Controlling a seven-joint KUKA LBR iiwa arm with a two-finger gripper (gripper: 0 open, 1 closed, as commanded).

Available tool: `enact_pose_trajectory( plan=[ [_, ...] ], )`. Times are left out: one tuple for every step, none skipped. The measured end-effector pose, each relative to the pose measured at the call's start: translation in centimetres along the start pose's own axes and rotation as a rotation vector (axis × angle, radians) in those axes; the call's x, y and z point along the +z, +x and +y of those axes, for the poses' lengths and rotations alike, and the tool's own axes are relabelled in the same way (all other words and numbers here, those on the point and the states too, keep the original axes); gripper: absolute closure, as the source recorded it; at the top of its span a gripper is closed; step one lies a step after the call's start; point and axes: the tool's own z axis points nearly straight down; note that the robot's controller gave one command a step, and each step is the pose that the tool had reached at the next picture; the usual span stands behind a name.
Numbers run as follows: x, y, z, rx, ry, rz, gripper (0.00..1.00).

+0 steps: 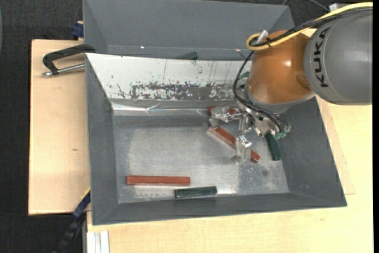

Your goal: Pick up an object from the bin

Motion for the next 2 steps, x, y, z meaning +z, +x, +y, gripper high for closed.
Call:
enact_pose_trajectory(
  plan=[
    [2.10,6.44,-5.66,0.165,0.002,-0.004,1.00],
    [2.10,6.43,-5.65,0.165,0.002,-0.004,1.00]
  ],
)
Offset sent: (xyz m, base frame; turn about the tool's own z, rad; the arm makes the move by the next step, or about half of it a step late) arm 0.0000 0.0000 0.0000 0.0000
